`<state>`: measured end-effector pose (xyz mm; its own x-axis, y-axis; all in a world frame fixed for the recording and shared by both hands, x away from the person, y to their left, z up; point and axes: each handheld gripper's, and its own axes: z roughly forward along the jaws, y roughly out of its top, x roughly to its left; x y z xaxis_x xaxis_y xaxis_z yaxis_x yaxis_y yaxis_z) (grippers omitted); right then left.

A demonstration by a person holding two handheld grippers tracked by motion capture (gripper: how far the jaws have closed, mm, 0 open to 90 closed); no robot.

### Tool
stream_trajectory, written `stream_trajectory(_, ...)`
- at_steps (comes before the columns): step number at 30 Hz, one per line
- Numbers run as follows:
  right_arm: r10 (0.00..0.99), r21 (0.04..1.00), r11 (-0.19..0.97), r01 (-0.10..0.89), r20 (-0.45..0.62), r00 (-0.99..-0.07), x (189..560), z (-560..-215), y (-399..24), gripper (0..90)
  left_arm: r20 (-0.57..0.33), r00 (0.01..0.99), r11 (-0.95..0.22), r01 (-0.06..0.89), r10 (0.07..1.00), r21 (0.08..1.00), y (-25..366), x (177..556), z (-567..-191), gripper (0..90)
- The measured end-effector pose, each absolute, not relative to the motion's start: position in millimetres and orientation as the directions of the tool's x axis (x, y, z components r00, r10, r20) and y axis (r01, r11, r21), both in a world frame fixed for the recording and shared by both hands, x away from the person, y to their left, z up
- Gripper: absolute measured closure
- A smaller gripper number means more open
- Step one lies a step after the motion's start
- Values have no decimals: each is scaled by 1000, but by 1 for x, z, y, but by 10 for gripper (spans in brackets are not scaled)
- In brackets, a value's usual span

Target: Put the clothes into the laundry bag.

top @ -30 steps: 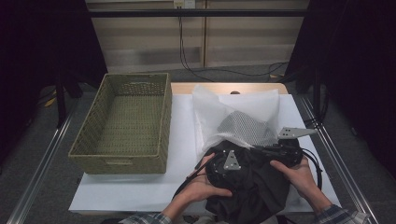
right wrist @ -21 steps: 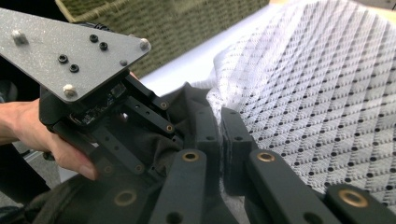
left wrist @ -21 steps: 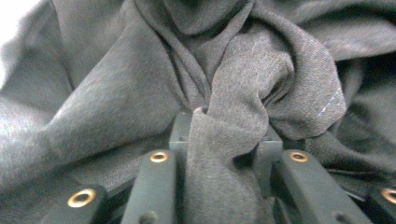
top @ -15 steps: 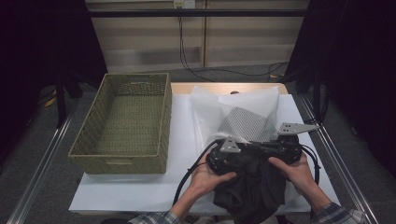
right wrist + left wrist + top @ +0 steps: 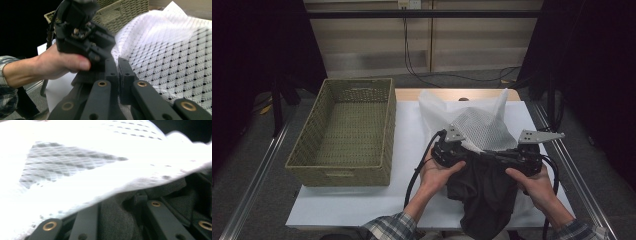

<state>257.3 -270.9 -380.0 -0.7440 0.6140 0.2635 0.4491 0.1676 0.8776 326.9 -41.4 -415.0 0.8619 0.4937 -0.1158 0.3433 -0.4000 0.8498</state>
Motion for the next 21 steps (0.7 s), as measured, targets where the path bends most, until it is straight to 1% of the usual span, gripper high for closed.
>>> stream_trajectory(1,619,877,162,452,266,-739,257,-380,-272,883,-105,853,-400,344,511,850,-43,330,-419,732)
stream_trajectory(3,621,872,163,462,273,-734,258,-381,-272,883,-132,848,-405,375,514,834,-47,339,-434,729)
stream_trajectory(4,631,866,171,470,270,-727,258,-385,-272,883,-124,841,-417,382,526,825,-50,340,-439,725)
stream_trajectory(8,633,840,187,509,293,-716,260,-402,-276,884,-94,852,-489,382,515,784,-60,342,-469,697)
stream_trajectory(9,633,833,193,518,297,-715,259,-406,-277,884,-110,847,-464,389,521,796,-60,342,-471,689)
stream_trajectory(12,640,825,208,525,291,-711,258,-411,-280,884,-103,853,-481,384,512,788,-58,340,-465,653)
stream_trajectory(13,640,825,210,525,290,-711,259,-413,-280,884,-114,857,-473,383,502,793,-56,338,-464,629)
stream_trajectory(16,642,818,226,528,283,-713,260,-416,-278,884,-107,879,-482,354,465,801,-50,334,-457,561)
stream_trajectory(18,640,818,233,526,278,-716,260,-417,-277,884,-140,881,-459,364,452,810,-44,331,-454,517)
stream_trajectory(21,643,816,236,527,276,-715,262,-419,-278,884,-156,888,-451,363,433,815,-34,326,-445,460)
